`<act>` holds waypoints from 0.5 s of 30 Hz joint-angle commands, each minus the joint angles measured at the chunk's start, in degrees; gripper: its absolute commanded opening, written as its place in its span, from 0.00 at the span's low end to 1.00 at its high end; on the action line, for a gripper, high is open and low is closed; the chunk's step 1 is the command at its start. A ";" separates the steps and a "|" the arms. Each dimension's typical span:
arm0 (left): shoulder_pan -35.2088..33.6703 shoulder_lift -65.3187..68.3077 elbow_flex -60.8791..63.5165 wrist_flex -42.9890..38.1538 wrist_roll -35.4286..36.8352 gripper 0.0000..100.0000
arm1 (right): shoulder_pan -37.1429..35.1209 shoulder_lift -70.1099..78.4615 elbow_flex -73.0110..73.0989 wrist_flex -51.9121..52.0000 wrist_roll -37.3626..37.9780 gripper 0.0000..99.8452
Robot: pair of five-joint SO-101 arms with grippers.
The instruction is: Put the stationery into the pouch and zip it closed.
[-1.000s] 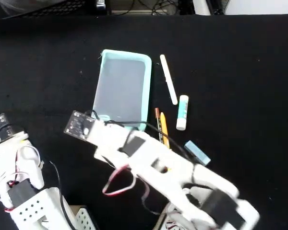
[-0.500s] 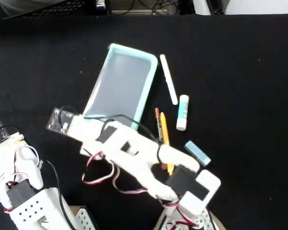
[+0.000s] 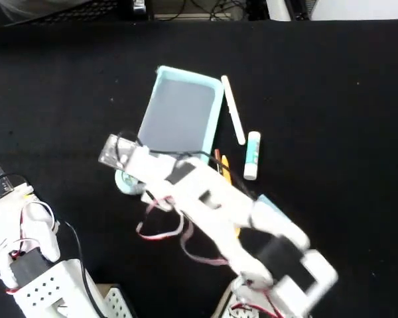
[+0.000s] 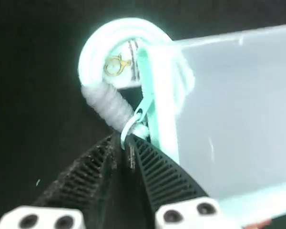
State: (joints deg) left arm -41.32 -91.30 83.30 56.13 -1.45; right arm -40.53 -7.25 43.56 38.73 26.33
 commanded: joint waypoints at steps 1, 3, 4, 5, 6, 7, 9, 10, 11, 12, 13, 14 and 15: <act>-0.04 -0.44 -1.71 -1.41 0.62 0.03 | 0.35 -12.97 5.23 0.18 0.18 0.02; -0.04 -0.44 -1.71 -1.41 0.62 0.03 | -1.49 -15.96 5.93 0.62 0.18 0.05; -0.04 -0.44 -1.71 -1.41 0.62 0.03 | -2.29 -16.31 5.58 1.67 0.09 0.08; -0.04 -0.44 -1.71 -1.41 0.62 0.03 | -3.16 -16.22 4.97 2.29 0.09 0.11; -0.04 -0.44 -1.63 -1.41 0.62 0.03 | -4.40 -15.78 4.09 3.16 0.09 0.15; -0.04 -0.44 -1.63 -1.41 0.62 0.03 | -5.45 -15.08 3.21 3.69 0.09 0.19; -0.04 -0.44 -1.63 -1.41 0.62 0.03 | -8.00 -13.14 1.80 4.04 0.09 0.22; -0.04 -0.44 -1.54 -1.41 0.62 0.03 | -9.14 -11.82 1.01 3.87 0.09 0.22; -0.04 -0.44 -1.54 -1.41 0.62 0.03 | -10.11 -10.42 0.04 3.69 0.09 0.21; -0.04 -0.44 -1.54 -1.41 0.62 0.03 | -10.81 -8.84 -0.84 3.60 0.26 0.21; -0.04 -0.44 -1.54 -1.41 0.62 0.03 | -11.16 -6.99 -1.89 3.52 0.44 0.20; -0.04 -0.44 -1.54 -1.41 0.62 0.03 | -11.25 -4.97 -3.21 3.52 0.53 0.20; -0.04 -0.44 -1.54 -1.41 0.62 0.03 | -11.16 -2.77 -4.62 3.52 0.53 0.20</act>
State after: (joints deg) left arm -41.32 -91.30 83.30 56.13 -1.45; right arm -50.81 -13.49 44.26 42.33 26.42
